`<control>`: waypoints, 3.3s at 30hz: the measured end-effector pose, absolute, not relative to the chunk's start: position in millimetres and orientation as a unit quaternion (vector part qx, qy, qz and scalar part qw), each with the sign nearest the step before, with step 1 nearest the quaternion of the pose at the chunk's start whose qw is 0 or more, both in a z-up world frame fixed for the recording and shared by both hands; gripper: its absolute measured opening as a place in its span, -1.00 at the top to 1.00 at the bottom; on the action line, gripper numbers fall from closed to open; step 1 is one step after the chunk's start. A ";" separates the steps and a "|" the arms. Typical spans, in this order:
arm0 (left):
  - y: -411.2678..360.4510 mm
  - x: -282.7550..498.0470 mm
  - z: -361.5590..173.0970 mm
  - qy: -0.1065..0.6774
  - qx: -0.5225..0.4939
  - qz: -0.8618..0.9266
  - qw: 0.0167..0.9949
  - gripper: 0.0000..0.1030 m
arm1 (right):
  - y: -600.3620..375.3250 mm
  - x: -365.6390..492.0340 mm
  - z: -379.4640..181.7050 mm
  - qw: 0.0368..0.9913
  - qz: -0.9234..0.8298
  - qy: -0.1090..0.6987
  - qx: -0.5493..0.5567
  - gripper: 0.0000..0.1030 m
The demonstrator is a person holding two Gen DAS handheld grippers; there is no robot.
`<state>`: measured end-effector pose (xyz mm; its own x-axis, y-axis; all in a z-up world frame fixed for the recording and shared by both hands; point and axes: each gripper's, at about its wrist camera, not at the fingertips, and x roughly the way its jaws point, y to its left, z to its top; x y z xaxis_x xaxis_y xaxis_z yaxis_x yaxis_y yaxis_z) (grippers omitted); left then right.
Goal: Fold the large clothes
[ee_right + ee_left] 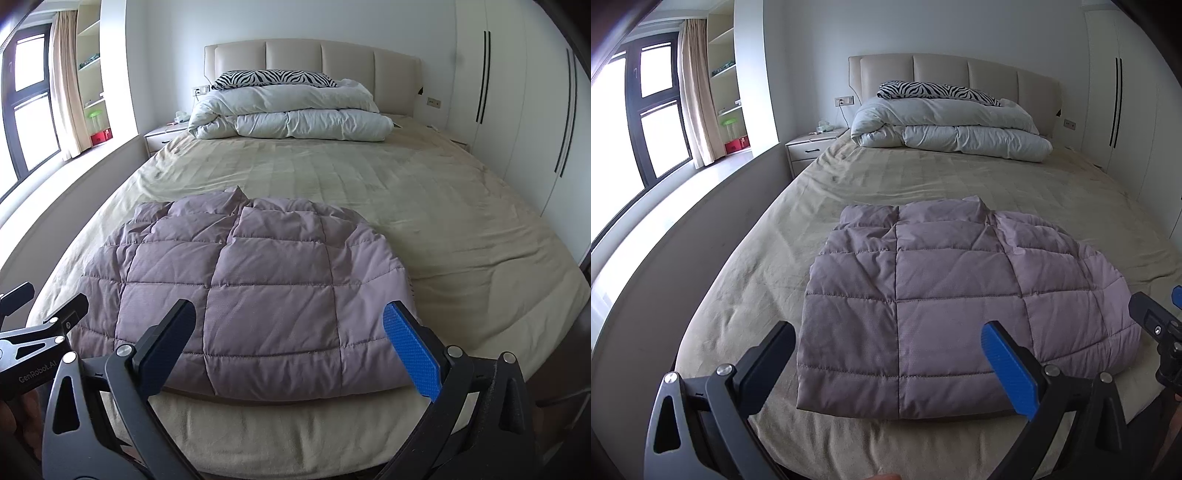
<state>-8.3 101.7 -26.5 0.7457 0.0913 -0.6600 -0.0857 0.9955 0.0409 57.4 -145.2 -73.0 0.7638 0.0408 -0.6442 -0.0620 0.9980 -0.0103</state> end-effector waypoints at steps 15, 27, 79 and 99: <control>102.5 -6.8 -29.7 0.361 0.005 0.050 0.931 -1.00 | -142.9 55.7 -75.6 0.936 0.034 0.350 -0.016 -1.00; 101.5 -6.6 -31.6 0.362 0.005 0.049 0.931 -1.00 | -141.6 56.1 -79.1 0.935 0.036 0.353 -0.018 -1.00; 100.5 -7.5 -34.8 0.366 0.004 0.045 0.929 -1.00 | -141.0 56.2 -80.7 0.934 0.037 0.355 -0.017 -1.00; 99.1 -8.8 -37.9 0.369 0.001 0.038 0.929 -1.00 | -140.2 55.8 -85.1 0.933 0.040 0.357 -0.020 -1.00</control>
